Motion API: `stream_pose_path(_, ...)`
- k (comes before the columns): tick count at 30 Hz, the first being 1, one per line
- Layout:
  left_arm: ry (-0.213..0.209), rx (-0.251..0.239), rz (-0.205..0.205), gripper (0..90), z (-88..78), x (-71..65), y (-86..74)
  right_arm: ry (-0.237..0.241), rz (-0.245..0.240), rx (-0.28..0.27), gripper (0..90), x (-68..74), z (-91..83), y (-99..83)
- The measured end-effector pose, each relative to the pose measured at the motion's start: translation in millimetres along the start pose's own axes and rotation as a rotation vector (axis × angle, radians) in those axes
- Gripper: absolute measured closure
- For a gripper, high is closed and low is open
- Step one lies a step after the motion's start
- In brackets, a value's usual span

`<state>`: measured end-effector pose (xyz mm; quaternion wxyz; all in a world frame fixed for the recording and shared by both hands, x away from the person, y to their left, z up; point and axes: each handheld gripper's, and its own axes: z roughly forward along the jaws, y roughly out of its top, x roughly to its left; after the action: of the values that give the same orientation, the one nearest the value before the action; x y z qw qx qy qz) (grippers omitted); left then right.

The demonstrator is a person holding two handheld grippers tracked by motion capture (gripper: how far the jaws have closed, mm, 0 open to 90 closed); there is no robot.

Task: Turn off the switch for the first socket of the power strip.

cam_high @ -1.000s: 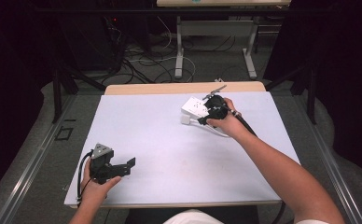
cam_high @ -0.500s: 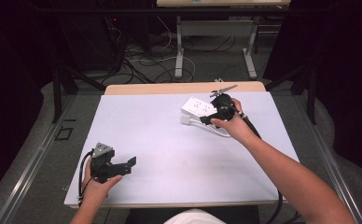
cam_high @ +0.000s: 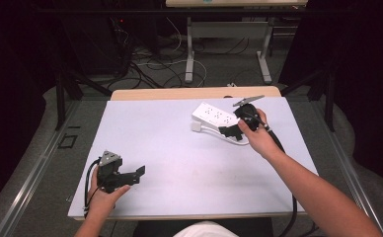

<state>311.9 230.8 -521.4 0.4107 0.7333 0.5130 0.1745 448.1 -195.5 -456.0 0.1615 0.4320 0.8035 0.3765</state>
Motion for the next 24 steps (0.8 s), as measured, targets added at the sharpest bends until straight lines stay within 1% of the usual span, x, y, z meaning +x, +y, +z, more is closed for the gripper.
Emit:
stream_pose_path(2, 0.007, -0.012, -0.009, 5.1, -0.1, 0.1, -0.9, 0.001, -0.003, -0.010, 0.0, -0.8, -5.3, -3.1)
stream_pose_path(3, 0.005, -0.004, -0.007, 5.1, -0.3, 0.2, -0.5, 0.000, -0.013, -0.019, 0.0, -1.3, -7.0, -4.5)
stream_pose_path(8, 0.006, 0.002, -0.003, 5.1, 0.6, -0.5, -0.3, 0.006, -0.006, -0.030, 0.0, -3.4, -18.8, -14.4)
stream_pose_path(10, -0.001, 0.012, -0.001, 5.1, -0.4, -0.2, -0.5, 0.006, -0.009, -0.037, 0.0, -4.6, -22.6, -17.5)
stream_pose_path(11, 0.000, 0.009, -0.002, 5.2, -0.7, 0.0, -0.7, 0.005, -0.011, -0.040, 0.0, -5.5, -24.6, -18.9)
stream_pose_path(13, -0.001, 0.006, 0.000, 5.2, -1.5, 0.4, -0.5, 0.002, -0.003, -0.045, 0.0, -5.5, -28.4, -21.7)
stream_pose_path(17, -0.001, 0.002, -0.001, 5.1, -1.7, 0.2, -0.3, -0.001, -0.004, -0.061, 0.0, -5.6, -35.7, -26.4)
stream_pose_path(19, -0.002, -0.004, 0.000, 5.2, -1.3, -0.1, -0.4, 0.002, 0.007, -0.067, 0.0, -4.8, -40.8, -29.5)
stream_pose_path(22, -0.001, 0.001, 0.002, 5.1, -1.9, -0.3, -0.2, 0.009, 0.011, -0.078, 0.0, -4.7, -47.2, -34.5)
stream_pose_path(24, -0.001, 0.001, 0.000, 5.2, -2.5, -0.3, -0.2, 0.004, 0.012, -0.086, 0.0, -5.0, -51.5, -38.2)
